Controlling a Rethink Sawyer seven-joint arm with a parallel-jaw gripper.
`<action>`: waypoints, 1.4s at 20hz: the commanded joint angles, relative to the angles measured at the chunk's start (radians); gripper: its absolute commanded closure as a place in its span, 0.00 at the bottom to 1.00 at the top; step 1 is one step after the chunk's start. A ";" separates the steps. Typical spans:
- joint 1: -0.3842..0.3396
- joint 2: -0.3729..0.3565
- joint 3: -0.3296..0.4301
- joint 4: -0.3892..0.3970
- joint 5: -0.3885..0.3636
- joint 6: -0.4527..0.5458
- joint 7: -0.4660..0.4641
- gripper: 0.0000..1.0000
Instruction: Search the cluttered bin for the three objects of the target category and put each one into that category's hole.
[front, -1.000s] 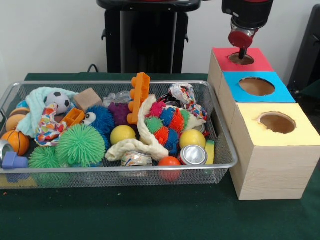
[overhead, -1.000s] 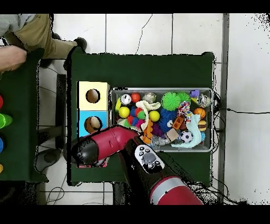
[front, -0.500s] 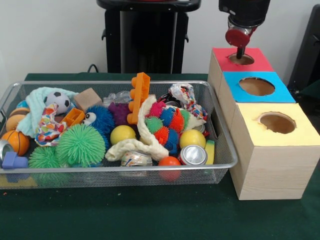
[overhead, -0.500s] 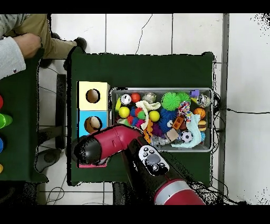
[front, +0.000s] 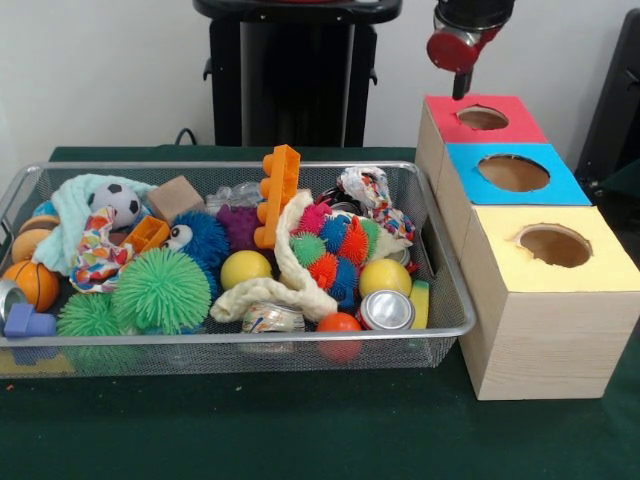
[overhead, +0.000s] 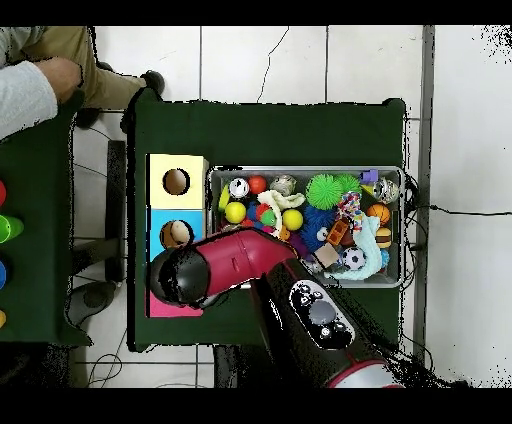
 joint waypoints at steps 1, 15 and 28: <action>-0.069 -0.032 0.086 -0.111 0.040 0.188 -0.121 1.00; -0.376 0.244 0.222 -0.184 -0.113 0.107 -0.359 1.00; -0.448 0.505 0.275 -0.421 -0.266 0.178 -0.485 1.00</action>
